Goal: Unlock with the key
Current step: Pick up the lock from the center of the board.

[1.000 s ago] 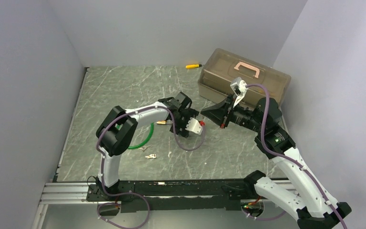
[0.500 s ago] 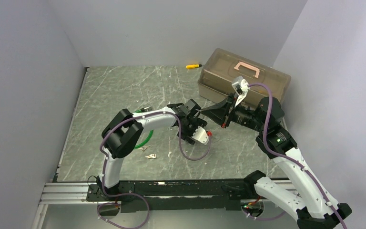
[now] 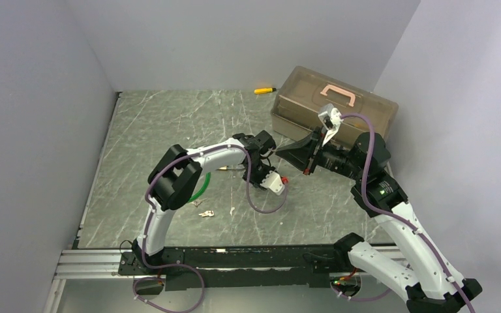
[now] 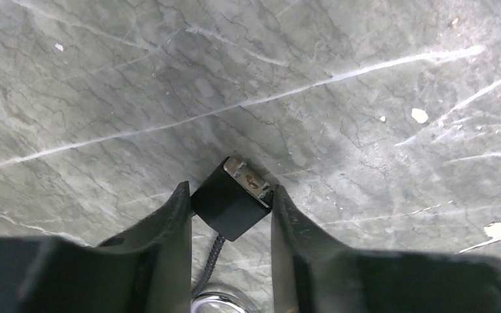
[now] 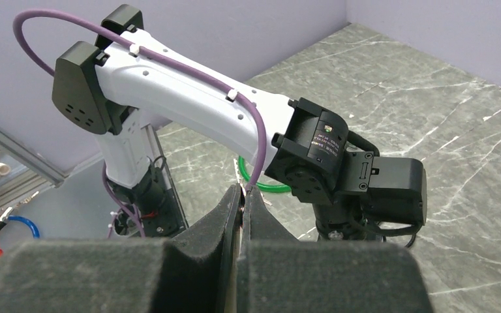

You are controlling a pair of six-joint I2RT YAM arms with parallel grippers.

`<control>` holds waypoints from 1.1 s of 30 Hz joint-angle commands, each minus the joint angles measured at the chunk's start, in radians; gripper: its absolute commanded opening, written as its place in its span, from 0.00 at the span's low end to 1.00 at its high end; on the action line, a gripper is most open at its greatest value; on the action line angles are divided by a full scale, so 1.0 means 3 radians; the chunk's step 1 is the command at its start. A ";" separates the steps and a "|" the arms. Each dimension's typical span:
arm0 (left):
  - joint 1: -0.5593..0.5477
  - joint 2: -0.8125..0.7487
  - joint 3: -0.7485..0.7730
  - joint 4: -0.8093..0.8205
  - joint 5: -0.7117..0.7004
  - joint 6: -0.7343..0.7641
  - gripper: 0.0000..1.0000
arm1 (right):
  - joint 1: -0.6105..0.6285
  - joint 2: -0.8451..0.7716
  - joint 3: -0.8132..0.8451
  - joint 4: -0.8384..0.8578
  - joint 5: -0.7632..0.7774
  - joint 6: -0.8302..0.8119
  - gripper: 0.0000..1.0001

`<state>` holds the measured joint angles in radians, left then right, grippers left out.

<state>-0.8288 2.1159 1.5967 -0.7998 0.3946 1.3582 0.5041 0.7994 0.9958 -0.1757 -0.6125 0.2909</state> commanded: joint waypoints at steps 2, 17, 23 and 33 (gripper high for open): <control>-0.0108 0.0137 -0.0015 -0.0059 -0.0145 -0.0129 0.13 | -0.0019 -0.0046 0.0146 0.0099 -0.0071 -0.0021 0.00; -0.0521 -0.0056 0.0086 0.0223 -0.1284 -0.0615 0.00 | -0.0016 -0.0031 0.0279 0.0175 -0.0195 0.0028 0.00; -0.0447 -0.0324 0.0006 0.0131 -0.1479 -0.0986 0.00 | -0.0019 -0.0018 0.0337 0.0201 -0.0251 0.0048 0.00; -0.0404 -0.0333 0.0245 -0.0348 -0.1874 -0.1649 0.00 | -0.0017 -0.0003 0.0387 0.0253 -0.0319 0.0116 0.00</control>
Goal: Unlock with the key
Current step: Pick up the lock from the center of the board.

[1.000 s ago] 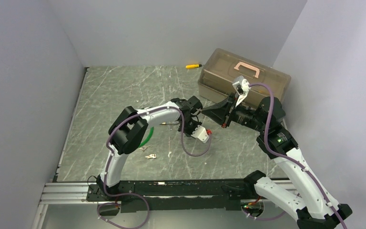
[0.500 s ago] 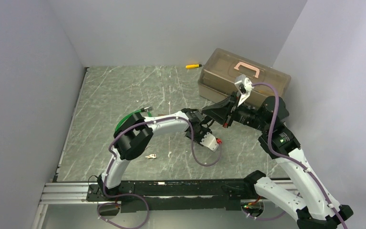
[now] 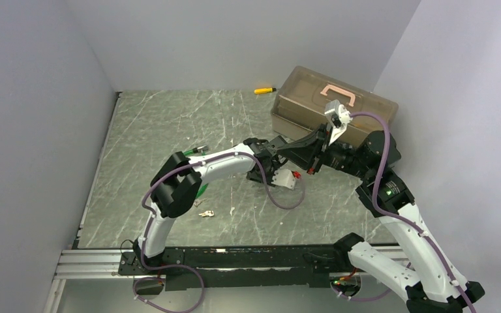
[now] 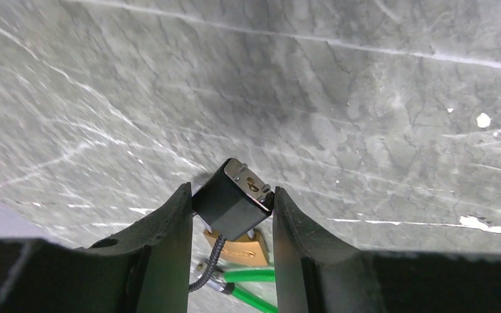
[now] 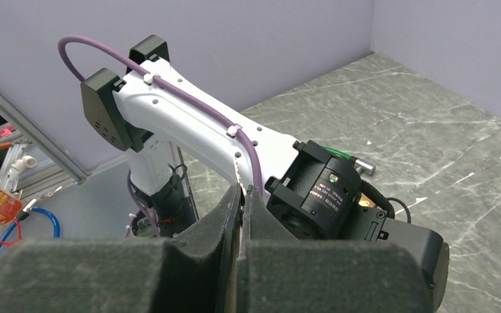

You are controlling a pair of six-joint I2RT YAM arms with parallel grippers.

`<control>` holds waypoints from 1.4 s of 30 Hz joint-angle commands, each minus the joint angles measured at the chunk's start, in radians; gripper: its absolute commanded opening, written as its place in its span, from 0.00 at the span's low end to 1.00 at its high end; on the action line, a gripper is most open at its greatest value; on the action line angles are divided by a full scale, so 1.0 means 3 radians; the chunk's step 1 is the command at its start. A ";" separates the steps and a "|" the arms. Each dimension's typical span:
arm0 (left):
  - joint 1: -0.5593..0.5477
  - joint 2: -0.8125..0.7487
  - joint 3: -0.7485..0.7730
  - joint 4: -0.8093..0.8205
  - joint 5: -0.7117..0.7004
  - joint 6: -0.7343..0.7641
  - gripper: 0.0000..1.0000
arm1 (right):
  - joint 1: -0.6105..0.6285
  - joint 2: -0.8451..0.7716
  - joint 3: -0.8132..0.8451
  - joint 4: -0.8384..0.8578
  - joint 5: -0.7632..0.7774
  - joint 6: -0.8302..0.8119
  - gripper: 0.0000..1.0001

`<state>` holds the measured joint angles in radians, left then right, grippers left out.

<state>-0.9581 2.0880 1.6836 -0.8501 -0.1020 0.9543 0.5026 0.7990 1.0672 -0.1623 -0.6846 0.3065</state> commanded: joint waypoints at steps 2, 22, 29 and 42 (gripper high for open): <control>0.0093 -0.0326 -0.0141 -0.0201 -0.0125 -0.0412 0.00 | -0.0013 0.0018 0.0147 0.0214 -0.0086 0.0071 0.00; 0.0681 -0.0299 -0.0729 0.0119 0.0692 -0.1339 0.40 | -0.0014 0.0156 0.0071 0.0209 -0.0056 0.0039 0.00; 0.0697 -0.0147 -0.0552 -0.0040 0.0889 -0.1425 0.99 | -0.0014 0.0142 0.0020 0.0182 0.0000 0.0027 0.00; 0.1033 -0.1044 -0.1077 0.0117 0.1603 -0.0087 0.99 | -0.0016 0.0227 0.0020 0.0231 -0.0027 0.0036 0.00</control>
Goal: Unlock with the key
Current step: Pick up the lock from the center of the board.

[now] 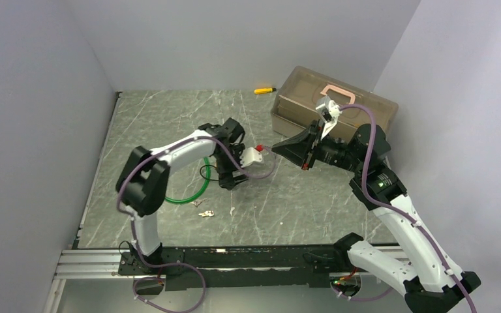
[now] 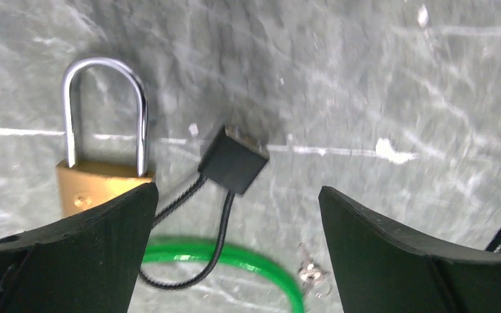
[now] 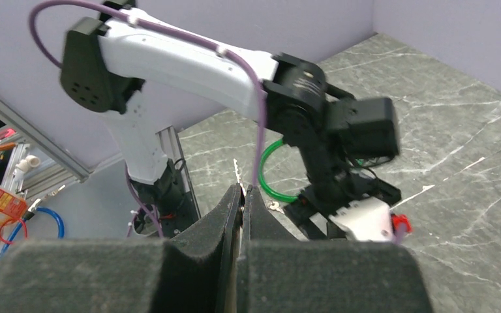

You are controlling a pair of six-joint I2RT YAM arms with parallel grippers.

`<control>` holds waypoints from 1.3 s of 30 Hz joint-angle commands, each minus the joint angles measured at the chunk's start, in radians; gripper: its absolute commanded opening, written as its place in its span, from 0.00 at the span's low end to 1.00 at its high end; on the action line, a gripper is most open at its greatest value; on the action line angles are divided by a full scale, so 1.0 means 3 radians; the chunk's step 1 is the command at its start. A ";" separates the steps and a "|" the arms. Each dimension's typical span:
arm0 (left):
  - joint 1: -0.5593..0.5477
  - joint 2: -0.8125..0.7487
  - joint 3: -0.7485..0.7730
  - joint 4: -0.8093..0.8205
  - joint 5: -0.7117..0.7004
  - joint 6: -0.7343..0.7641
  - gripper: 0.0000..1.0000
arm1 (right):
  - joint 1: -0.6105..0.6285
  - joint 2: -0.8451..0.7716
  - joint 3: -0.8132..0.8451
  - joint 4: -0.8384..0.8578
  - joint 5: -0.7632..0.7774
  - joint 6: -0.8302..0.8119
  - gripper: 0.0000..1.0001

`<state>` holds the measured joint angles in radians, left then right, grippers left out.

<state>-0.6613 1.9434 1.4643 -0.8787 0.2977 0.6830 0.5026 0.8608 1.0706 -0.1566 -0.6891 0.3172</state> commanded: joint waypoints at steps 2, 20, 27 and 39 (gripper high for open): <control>0.0042 -0.0692 -0.0587 0.0383 0.0208 0.1216 0.99 | -0.0014 0.0023 -0.0004 0.0226 -0.0003 0.0007 0.00; 0.0047 -0.0300 -0.0566 0.0443 0.0162 0.2306 0.74 | -0.0019 0.0016 0.0162 -0.0007 0.0141 -0.0145 0.00; 0.0052 -0.0103 -0.0353 0.0112 0.0203 0.2439 0.70 | -0.0014 -0.0017 0.0175 -0.0066 0.0186 -0.0183 0.00; 0.0114 -0.0065 -0.0569 0.0373 0.0119 0.2506 0.41 | -0.0019 0.0043 0.0230 -0.0125 0.0203 -0.0250 0.00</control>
<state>-0.6418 1.9266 1.3201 -0.8238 0.3264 1.3964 0.5022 0.8757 1.0889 -0.1959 -0.6472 0.2619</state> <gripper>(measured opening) 0.503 0.022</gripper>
